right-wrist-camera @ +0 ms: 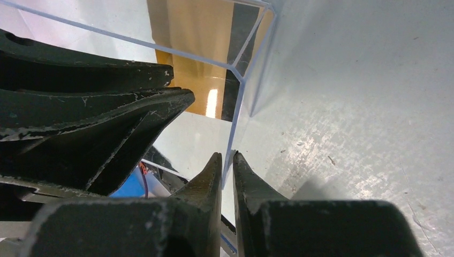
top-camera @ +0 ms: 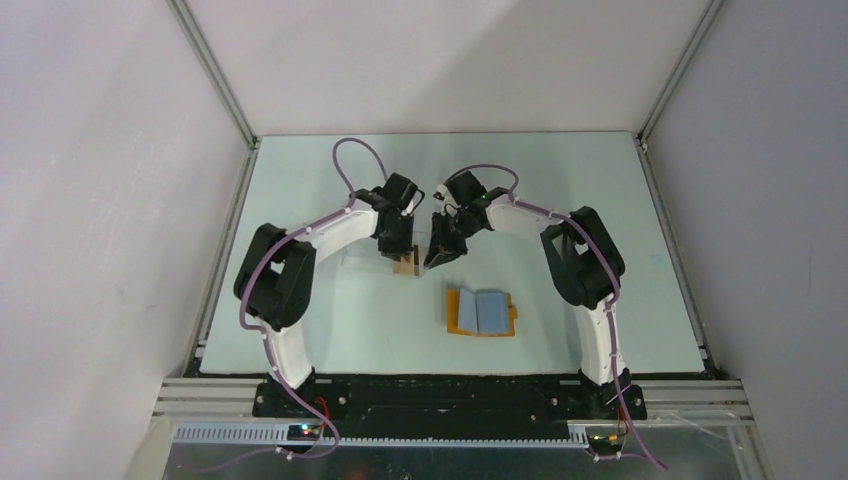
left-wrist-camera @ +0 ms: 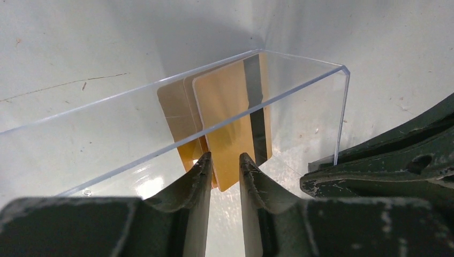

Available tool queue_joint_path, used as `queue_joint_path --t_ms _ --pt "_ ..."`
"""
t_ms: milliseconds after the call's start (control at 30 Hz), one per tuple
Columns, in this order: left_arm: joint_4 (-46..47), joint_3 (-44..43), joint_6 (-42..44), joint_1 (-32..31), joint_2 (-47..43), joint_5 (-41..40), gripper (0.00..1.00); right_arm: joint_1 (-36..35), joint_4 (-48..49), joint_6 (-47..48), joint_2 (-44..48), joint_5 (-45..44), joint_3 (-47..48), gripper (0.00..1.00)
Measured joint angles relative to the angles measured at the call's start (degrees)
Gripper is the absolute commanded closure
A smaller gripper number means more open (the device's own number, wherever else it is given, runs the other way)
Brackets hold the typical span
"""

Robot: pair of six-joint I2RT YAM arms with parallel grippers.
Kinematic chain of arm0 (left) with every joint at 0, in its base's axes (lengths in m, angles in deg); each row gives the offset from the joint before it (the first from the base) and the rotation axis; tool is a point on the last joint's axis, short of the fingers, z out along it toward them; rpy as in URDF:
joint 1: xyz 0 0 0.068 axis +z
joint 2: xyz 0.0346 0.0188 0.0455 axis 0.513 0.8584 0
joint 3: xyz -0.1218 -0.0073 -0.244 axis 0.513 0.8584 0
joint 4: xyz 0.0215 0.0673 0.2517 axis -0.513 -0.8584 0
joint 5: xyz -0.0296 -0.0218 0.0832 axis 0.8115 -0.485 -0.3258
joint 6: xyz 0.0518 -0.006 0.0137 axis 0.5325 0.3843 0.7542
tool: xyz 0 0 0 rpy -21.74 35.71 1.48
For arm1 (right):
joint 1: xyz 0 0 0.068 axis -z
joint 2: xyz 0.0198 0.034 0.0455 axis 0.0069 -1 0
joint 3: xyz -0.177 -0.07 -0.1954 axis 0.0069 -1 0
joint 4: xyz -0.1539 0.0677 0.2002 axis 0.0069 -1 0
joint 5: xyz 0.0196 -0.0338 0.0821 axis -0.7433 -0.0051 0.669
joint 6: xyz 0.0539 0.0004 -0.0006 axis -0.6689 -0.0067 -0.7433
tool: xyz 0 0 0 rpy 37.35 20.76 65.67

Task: Put the credit cards into the card holder
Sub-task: Pick up the credit card from the storage box.

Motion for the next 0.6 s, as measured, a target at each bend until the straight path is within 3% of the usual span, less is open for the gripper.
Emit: queue_joint_path --t_ms 100,467,600 --pt "-0.04 0.00 0.57 0.00 0.00 -0.04 0.71 0.00 -0.24 0.02 0.00 -0.24 0.00 1.00" --pt "-0.85 0.00 1.38 -0.17 0.28 -1.38 0.71 -0.83 -1.95 0.52 0.00 -1.68 0.94 1.00" --pt "-0.96 0.00 1.44 -0.26 0.59 -1.84 0.67 -1.27 -2.80 0.76 0.00 -2.71 1.60 1.00"
